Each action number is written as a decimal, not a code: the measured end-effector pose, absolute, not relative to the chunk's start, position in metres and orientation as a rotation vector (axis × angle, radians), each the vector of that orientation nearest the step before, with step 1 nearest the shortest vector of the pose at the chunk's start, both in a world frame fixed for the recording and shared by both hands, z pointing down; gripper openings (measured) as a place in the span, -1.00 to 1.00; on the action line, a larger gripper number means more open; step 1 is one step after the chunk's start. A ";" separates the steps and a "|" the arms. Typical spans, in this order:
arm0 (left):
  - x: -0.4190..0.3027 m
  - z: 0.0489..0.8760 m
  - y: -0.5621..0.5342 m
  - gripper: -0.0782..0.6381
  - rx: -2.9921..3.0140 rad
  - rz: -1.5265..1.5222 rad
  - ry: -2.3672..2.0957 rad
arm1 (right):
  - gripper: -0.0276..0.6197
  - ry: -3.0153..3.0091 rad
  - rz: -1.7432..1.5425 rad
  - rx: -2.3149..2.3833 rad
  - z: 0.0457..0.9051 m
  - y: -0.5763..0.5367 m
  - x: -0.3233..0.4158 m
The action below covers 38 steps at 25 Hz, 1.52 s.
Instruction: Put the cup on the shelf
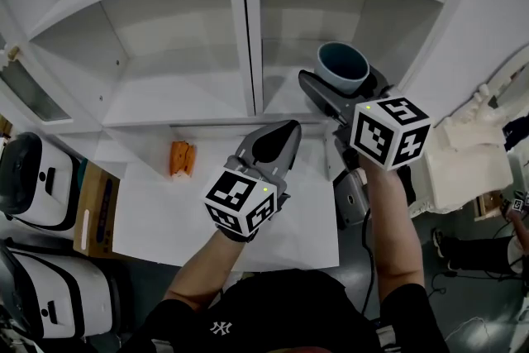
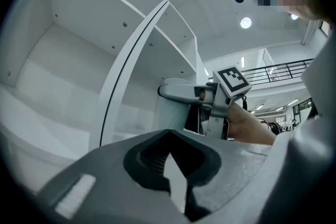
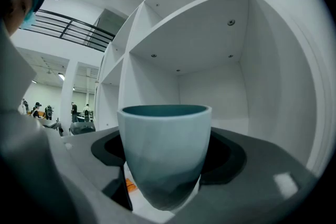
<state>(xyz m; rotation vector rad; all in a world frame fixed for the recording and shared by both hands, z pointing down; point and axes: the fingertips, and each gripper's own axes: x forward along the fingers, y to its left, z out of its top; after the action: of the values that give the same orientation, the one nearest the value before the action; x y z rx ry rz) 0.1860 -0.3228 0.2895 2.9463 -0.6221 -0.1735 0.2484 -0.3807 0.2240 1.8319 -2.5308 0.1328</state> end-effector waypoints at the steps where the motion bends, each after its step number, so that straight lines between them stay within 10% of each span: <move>1: 0.188 0.289 -0.325 -0.78 2.942 -0.174 -0.624 | 0.35 -2.530 0.135 1.829 0.224 -0.385 0.250; 38: 0.218 0.299 -0.357 -0.78 2.910 -0.143 -0.655 | 0.50 -2.418 0.218 1.768 0.269 -0.459 0.278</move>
<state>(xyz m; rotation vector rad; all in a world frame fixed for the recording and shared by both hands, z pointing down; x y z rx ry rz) 0.2181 -0.3565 0.2994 2.9105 -0.6546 -0.1430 0.2780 -0.4594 0.2690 1.7679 -2.4183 0.2175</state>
